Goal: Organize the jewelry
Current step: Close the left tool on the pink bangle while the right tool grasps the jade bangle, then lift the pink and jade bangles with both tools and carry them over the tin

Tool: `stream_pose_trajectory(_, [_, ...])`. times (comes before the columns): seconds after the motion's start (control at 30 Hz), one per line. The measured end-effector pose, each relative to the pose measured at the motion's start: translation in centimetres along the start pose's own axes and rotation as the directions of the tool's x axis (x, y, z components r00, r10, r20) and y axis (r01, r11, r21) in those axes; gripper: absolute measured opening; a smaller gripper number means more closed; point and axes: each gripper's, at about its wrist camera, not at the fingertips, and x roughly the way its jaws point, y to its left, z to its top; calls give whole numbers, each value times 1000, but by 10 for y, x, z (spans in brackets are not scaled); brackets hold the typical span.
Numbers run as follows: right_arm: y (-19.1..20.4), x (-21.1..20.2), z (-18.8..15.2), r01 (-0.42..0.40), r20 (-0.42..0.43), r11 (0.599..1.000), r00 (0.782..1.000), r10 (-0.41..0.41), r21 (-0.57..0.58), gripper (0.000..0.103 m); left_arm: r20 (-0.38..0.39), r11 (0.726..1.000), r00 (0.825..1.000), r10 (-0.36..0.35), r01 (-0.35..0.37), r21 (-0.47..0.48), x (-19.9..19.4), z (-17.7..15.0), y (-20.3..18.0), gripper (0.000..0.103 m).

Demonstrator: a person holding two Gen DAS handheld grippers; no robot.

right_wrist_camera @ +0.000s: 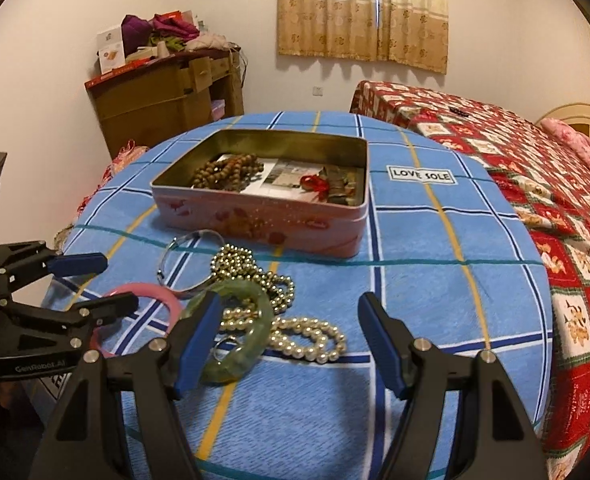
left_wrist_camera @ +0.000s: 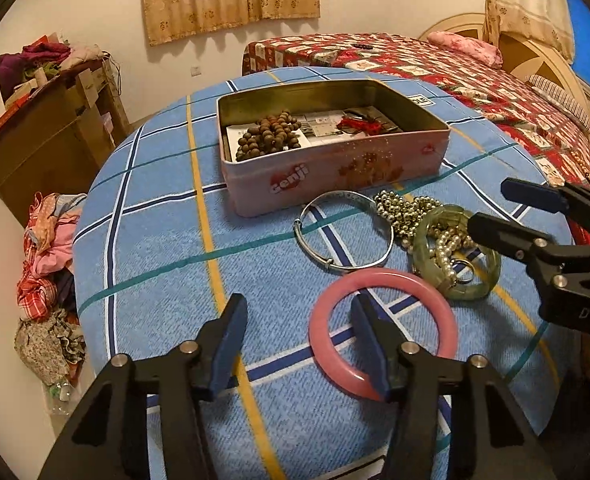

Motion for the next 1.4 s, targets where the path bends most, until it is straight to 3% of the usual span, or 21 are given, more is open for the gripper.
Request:
stream_pose_trajectory(0.23, [4,8,-4,-24,-37,1000,999,24,-14,51,-1,999,1000,-25,25,27,0,-2,-7,24])
stream_pose_trajectory(0.3, [4,11,-5,-39,-52,999,998,38,-13,45,-1,998,999,-40,39,39,-1,-2,-10,12])
stream_pose_trajectory(0.4, [4,12,-7,-58,-62,998,996,58,-7,28,1,998,998,-61,61,20,0,-2,-7,11])
stream_pose_trajectory(0.5, [4,10,-9,-87,-64,996,994,87,-2,18,4,997,997,-76,76,1,-1,-1,-3,11])
stream_pose_trajectory(0.67, [5,7,-9,-112,-52,994,992,112,2,13,16,997,997,-77,77,-20,-4,1,3,10])
stream_pose_trajectory(1.4, [3,-9,3,-134,24,991,991,134,23,13,86,998,996,-31,35,-54,-24,10,20,10])
